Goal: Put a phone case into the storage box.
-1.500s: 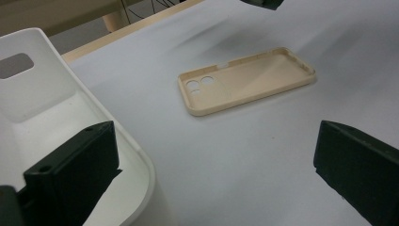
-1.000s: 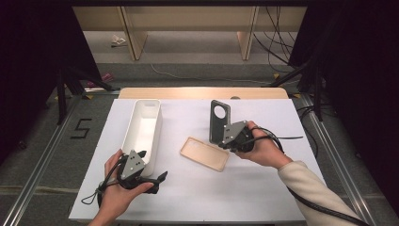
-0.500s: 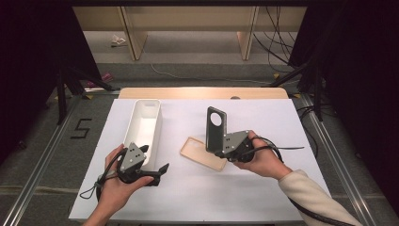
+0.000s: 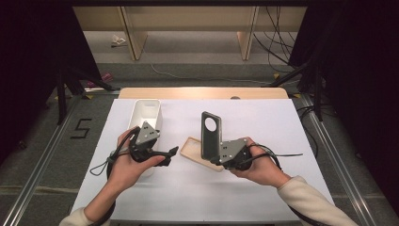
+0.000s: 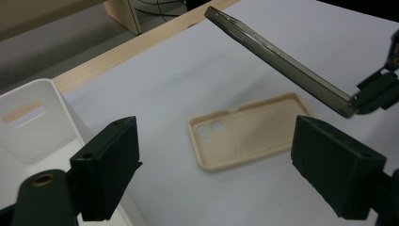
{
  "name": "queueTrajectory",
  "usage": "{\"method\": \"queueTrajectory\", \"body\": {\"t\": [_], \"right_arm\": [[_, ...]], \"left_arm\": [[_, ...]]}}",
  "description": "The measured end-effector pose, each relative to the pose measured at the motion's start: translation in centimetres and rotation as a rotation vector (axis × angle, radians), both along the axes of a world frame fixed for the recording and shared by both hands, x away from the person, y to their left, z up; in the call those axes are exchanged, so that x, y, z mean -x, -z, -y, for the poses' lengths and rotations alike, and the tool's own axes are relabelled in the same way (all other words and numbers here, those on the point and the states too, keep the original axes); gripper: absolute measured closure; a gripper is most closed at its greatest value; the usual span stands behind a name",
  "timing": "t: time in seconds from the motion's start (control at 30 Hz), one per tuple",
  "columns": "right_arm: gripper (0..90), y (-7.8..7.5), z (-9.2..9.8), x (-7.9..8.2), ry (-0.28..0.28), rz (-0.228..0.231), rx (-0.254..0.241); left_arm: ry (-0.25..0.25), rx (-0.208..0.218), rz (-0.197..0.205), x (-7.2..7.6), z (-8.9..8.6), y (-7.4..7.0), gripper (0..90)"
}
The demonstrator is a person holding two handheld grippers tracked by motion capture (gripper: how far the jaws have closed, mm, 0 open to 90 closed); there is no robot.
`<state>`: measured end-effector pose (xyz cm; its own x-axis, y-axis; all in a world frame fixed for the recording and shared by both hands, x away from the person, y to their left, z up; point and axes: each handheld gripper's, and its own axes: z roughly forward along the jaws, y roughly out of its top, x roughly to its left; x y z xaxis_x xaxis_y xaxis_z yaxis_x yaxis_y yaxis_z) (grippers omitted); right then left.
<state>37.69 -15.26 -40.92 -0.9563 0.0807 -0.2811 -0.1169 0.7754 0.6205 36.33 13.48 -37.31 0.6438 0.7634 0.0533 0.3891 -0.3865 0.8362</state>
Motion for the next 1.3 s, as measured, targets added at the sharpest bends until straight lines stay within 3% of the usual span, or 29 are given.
{"method": "queueTrajectory", "body": {"t": [0.53,0.8,0.93,1.3], "right_arm": [[89.4,0.0,-1.0,1.3,-0.031,0.015,0.006],[89.4,0.1,-1.3,1.4,-0.048,0.024,0.007],[89.4,0.1,-1.5,1.6,-0.056,0.029,0.009],[89.4,0.2,-1.7,1.6,-0.061,0.030,0.015]], "left_arm": [[-0.009,0.002,-0.074,-4.3,4.4,-2.2,22.1],[-0.026,-0.009,-0.146,-6.4,5.8,-1.9,29.0],[-0.041,0.009,-0.182,-7.4,6.5,-1.9,32.4],[-0.073,-0.014,-0.256,-9.2,7.8,-1.5,43.8]]}}
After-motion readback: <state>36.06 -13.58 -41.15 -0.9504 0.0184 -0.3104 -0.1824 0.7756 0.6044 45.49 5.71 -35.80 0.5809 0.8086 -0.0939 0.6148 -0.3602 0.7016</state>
